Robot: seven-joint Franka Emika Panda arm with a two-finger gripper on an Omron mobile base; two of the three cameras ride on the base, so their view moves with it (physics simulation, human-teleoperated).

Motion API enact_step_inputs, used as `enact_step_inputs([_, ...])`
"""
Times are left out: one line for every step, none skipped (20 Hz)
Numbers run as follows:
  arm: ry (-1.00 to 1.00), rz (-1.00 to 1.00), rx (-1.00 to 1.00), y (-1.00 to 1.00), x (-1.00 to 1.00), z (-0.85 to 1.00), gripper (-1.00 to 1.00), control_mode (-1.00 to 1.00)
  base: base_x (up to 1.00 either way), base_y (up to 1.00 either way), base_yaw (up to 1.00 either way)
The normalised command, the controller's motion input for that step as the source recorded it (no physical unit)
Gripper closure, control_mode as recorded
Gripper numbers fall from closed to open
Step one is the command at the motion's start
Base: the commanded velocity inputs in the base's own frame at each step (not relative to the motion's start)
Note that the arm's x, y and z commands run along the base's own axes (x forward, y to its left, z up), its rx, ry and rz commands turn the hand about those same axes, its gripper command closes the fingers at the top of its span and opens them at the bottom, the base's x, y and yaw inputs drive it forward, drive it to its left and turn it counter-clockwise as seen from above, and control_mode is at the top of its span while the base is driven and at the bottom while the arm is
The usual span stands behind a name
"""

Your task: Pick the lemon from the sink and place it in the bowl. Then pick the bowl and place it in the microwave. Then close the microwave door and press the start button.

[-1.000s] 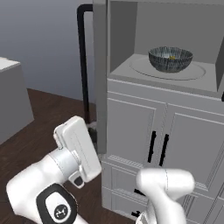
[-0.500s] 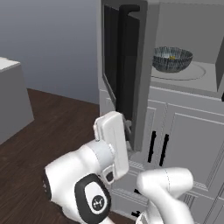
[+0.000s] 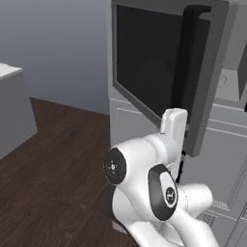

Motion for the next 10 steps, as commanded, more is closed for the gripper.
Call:
enact_step_inputs([0.0, 0.0, 0.27, -0.95, 0.14, 0.26, -1.0, -1.0, 0.0, 0.0, 0.0])
enact_step_inputs([0.0, 0.0, 0.27, -0.92, 0.18, 0.24, -1.0, -1.0, 0.0, 0.0, 0.0])
enact_step_inputs([0.0, 0.0, 0.26, -0.85, 0.2, 0.21, -1.0, -1.0, 0.0, 0.0, 0.0])
enact_step_inputs([0.0, 0.0, 0.24, -0.8, 0.28, 0.17, -1.0, -1.0, 0.0, 0.0, 0.0])
enact_step_inputs([-0.03, 0.0, 0.22, -0.75, 0.34, 0.1, -1.0, -1.0, 0.0, 0.0, 0.0])
enact_step_inputs([-0.05, 0.0, 0.21, -0.73, 0.37, 0.04, -1.0, -1.0, 0.0, 0.0, 0.0])
enact_step_inputs([-0.07, 0.01, 0.2, -0.71, 0.37, 0.03, -1.0, -1.0, 0.0, 0.0, 0.0])
enact_step_inputs([-0.09, 0.02, 0.19, -0.71, 0.39, 0.0, -1.0, -1.0, 0.0, 0.0, 0.0])
enact_step_inputs([-0.08, 0.03, 0.19, -0.69, 0.41, 0.0, -1.0, -1.0, 0.0, 0.0, 0.0])
enact_step_inputs([-0.08, 0.03, 0.19, -0.69, 0.42, 0.0, -1.0, -1.0, 0.0, 0.0, 0.0])
